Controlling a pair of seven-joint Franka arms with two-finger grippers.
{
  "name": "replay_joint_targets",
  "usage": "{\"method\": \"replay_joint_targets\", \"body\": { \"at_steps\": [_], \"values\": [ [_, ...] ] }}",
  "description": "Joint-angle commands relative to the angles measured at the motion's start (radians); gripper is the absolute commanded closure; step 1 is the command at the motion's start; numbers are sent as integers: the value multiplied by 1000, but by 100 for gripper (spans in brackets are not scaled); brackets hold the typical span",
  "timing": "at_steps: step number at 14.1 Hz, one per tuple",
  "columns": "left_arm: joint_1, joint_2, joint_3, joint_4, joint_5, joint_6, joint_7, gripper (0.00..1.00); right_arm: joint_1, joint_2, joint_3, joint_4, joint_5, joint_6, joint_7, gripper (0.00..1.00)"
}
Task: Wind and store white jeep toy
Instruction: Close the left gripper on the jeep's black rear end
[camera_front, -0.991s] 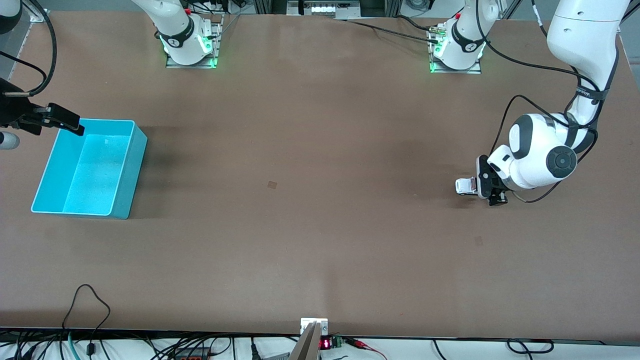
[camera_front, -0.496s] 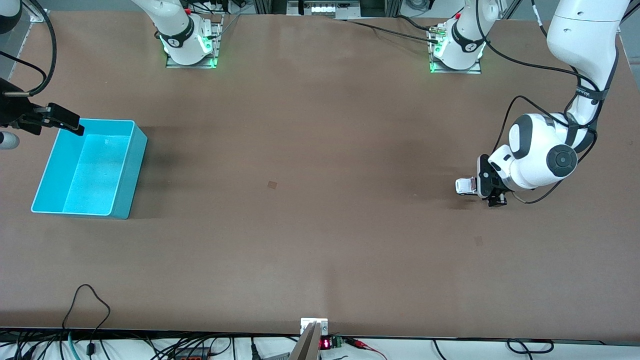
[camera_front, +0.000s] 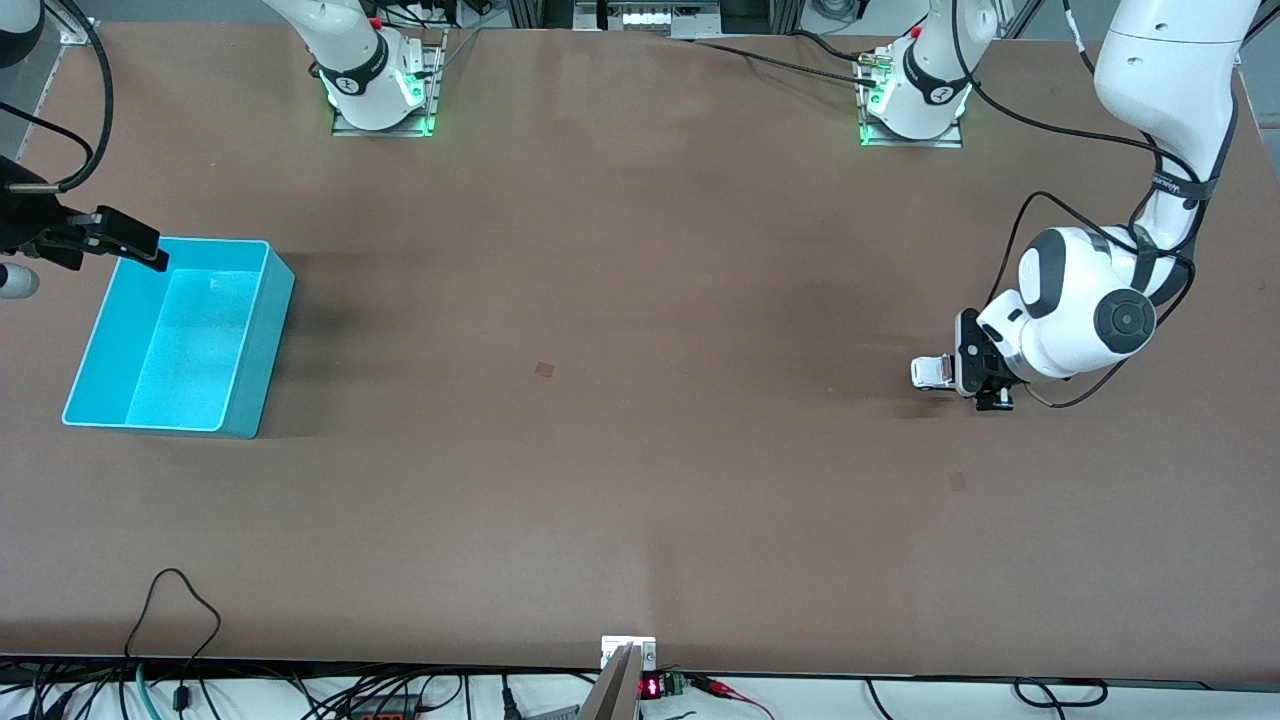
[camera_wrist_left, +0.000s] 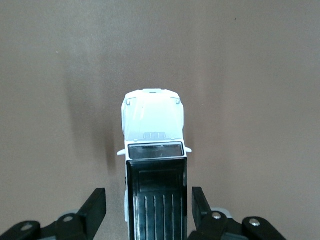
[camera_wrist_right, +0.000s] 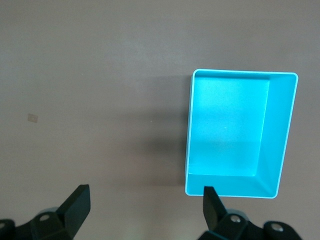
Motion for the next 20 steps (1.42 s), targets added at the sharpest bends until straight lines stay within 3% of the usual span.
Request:
{"method": "replay_joint_targets", "body": {
  "at_steps": [1, 3, 10, 20],
  "values": [
    [19, -29, -13, -26, 14, 8, 19, 34, 1, -25, 2, -27, 0, 9, 11, 0],
    [19, -29, -13, -26, 14, 7, 18, 45, 2, -25, 4, -27, 0, 9, 11, 0],
    [20, -29, -13, -26, 13, 1, 18, 65, 3, -25, 4, -27, 0, 6, 11, 0],
    [20, -42, -13, -37, 4, -31, -62, 71, 6, -24, 5, -27, 2, 6, 12, 0]
  ]
}}
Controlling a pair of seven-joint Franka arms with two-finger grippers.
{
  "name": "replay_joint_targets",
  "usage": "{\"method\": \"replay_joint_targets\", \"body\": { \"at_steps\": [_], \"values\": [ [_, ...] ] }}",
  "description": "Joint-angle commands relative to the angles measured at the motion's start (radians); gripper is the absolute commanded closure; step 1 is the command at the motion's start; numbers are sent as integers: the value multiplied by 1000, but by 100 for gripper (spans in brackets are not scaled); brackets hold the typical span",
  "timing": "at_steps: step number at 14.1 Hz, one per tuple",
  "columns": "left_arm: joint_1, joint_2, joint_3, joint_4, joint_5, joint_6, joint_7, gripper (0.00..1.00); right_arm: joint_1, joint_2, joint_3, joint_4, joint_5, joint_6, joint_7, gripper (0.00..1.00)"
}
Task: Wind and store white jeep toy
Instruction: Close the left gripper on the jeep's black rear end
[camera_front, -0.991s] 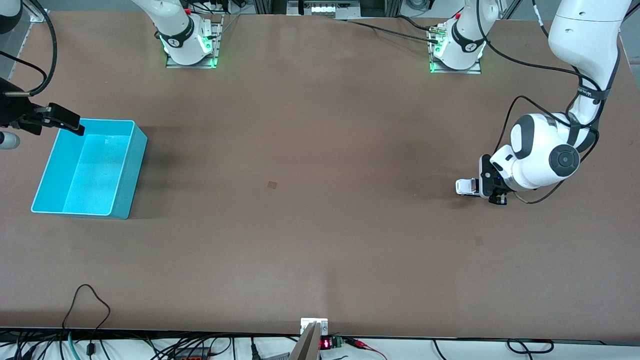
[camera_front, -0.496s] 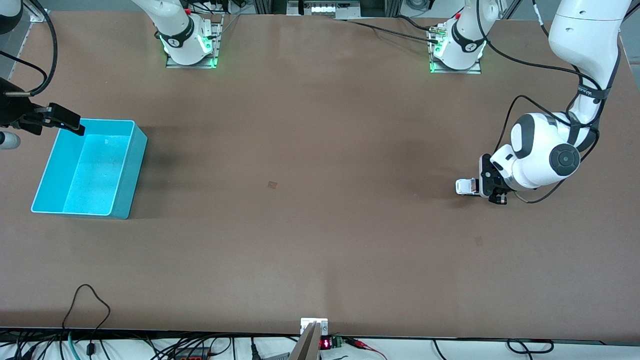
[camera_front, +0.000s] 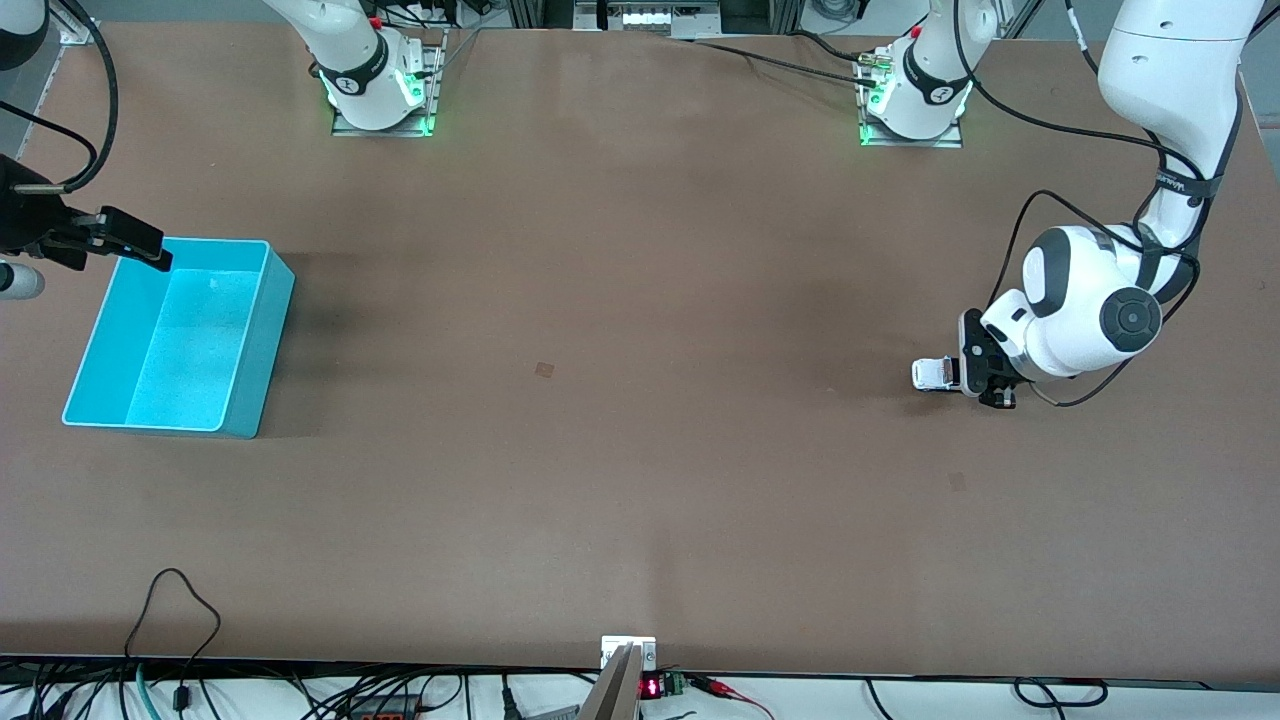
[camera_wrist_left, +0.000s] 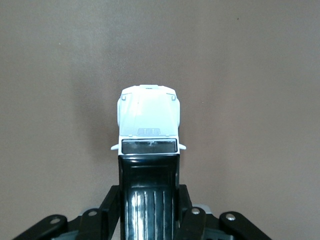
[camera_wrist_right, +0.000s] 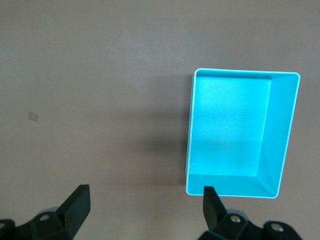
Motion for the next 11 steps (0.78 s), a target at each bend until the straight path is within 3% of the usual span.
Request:
{"method": "replay_joint_targets", "body": {
  "at_steps": [1, 11],
  "values": [
    [13, -33, -12, -32, 4, -23, -22, 71, 4, -24, 4, -23, 2, 1, 12, 0],
    [14, -10, -12, -29, 7, -18, -19, 71, 22, -22, 2, -23, 6, 1, 12, 0]
  ]
}}
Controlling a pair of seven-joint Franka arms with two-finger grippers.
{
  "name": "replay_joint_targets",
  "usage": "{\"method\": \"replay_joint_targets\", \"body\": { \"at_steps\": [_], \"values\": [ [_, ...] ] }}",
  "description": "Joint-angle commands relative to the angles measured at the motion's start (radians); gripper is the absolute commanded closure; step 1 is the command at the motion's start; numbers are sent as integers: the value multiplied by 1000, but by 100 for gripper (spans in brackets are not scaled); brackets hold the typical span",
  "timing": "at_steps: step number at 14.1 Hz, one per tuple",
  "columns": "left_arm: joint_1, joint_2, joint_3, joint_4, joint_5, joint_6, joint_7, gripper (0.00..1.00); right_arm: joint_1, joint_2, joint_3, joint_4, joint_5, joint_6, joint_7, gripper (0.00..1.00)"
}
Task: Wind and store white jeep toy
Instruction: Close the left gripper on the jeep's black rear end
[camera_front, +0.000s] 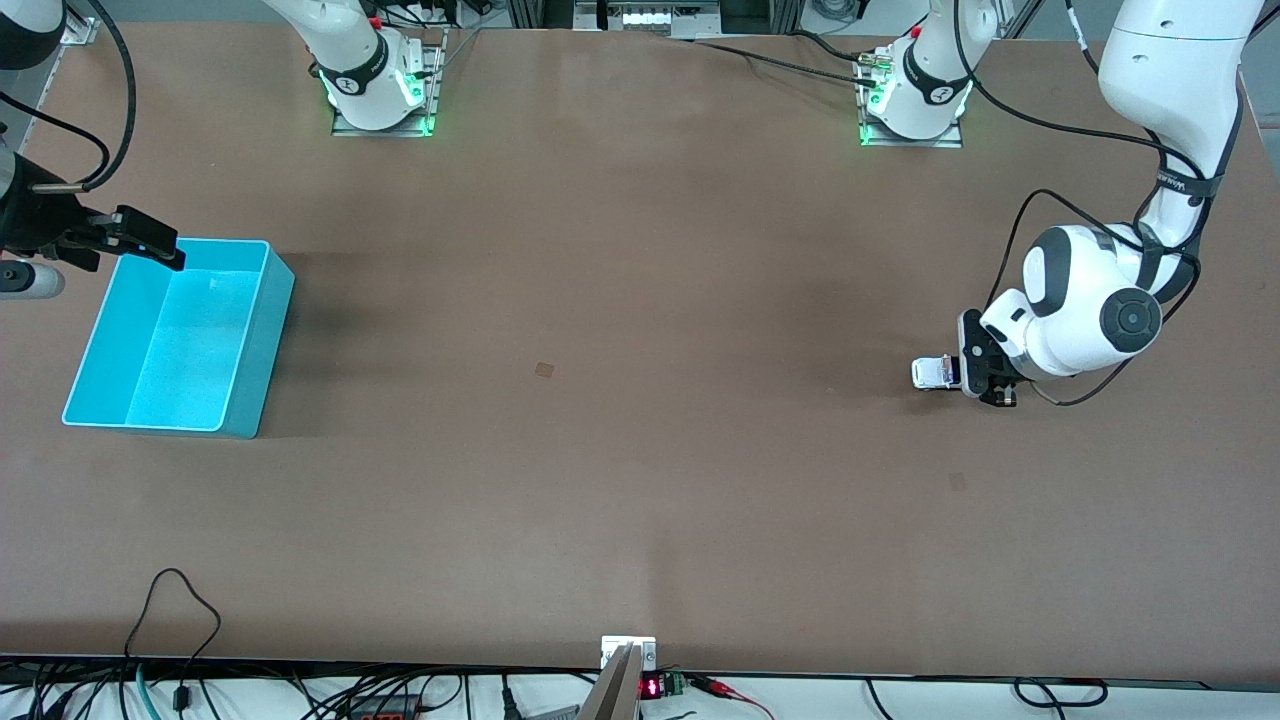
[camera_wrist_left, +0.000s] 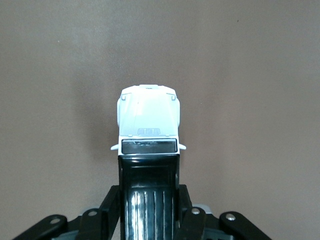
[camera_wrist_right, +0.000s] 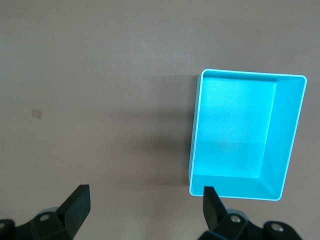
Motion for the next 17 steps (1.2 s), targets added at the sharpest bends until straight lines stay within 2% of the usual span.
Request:
{"method": "replay_joint_targets", "body": {
  "at_steps": [1, 3, 13, 17],
  "values": [
    [21, -8, -11, -28, 7, -10, -7, 71, 3, -22, -1, -22, 8, 2, 12, 0],
    [35, 1, -11, -26, 7, -7, -7, 74, 3, -22, 0, -20, 8, 2, 12, 0],
    [38, 38, -11, -28, 12, 44, 1, 76, 3, -22, 0, -22, 8, 2, 12, 0],
    [70, 61, -11, -17, 19, 47, 4, 75, 3, -22, 0, -22, 8, 2, 12, 0]
  ]
}}
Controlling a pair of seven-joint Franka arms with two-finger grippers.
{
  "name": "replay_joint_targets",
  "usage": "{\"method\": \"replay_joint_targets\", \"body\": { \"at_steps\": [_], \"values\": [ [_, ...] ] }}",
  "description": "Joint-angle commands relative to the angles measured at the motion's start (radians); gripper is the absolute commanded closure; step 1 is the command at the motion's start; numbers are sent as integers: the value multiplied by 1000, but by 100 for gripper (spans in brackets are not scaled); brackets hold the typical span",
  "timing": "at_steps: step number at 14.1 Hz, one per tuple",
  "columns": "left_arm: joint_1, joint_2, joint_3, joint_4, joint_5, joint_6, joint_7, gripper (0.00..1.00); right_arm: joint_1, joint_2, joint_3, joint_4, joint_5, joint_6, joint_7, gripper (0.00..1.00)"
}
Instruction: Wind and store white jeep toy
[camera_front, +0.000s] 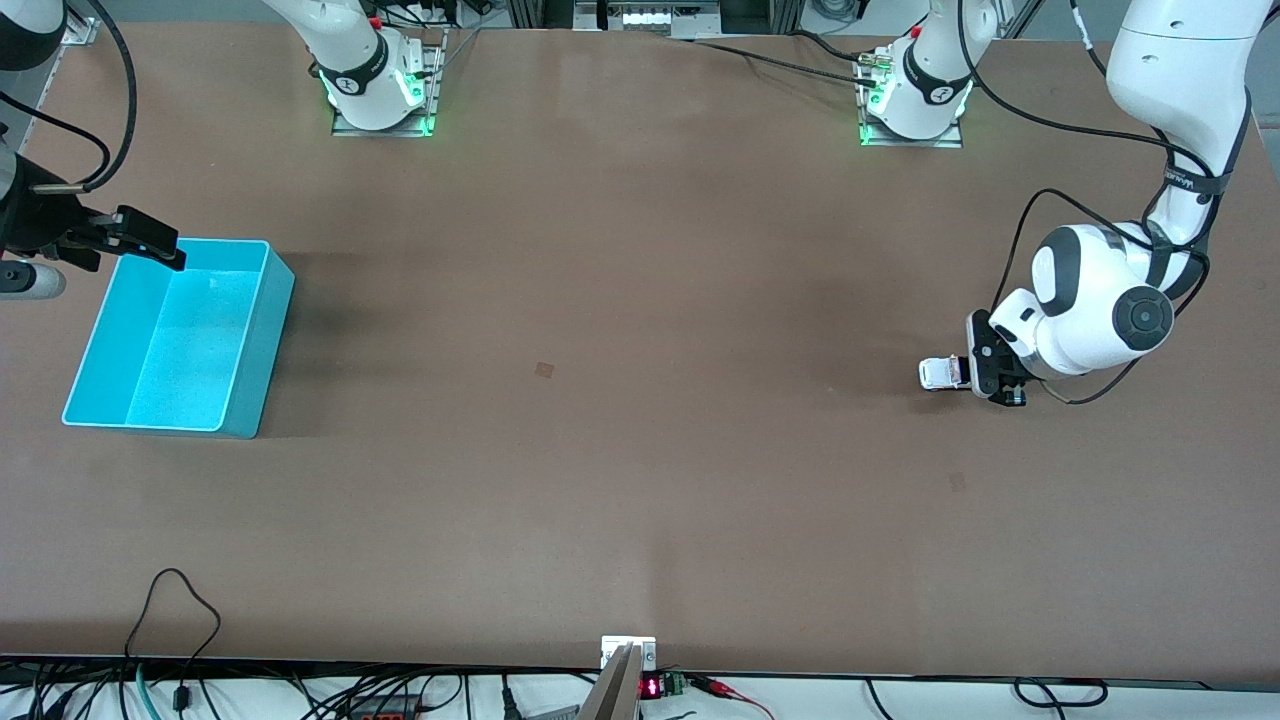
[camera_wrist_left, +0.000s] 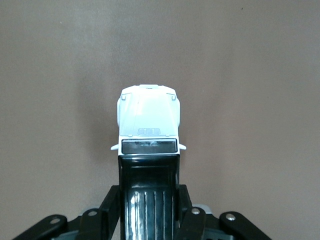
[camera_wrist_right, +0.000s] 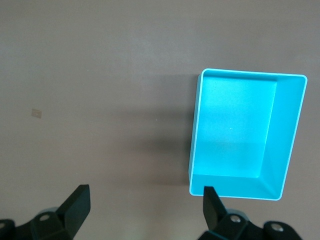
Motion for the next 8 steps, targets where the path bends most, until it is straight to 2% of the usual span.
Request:
{"method": "replay_joint_targets", "body": {
  "at_steps": [1, 8],
  "values": [
    [39, 62, -7, -12, 19, 39, 5, 75, 3, -22, -1, -20, 8, 2, 12, 0],
    [93, 64, -6, -4, 21, 39, 63, 75, 3, -22, 0, -20, 6, 2, 12, 0]
  ]
}}
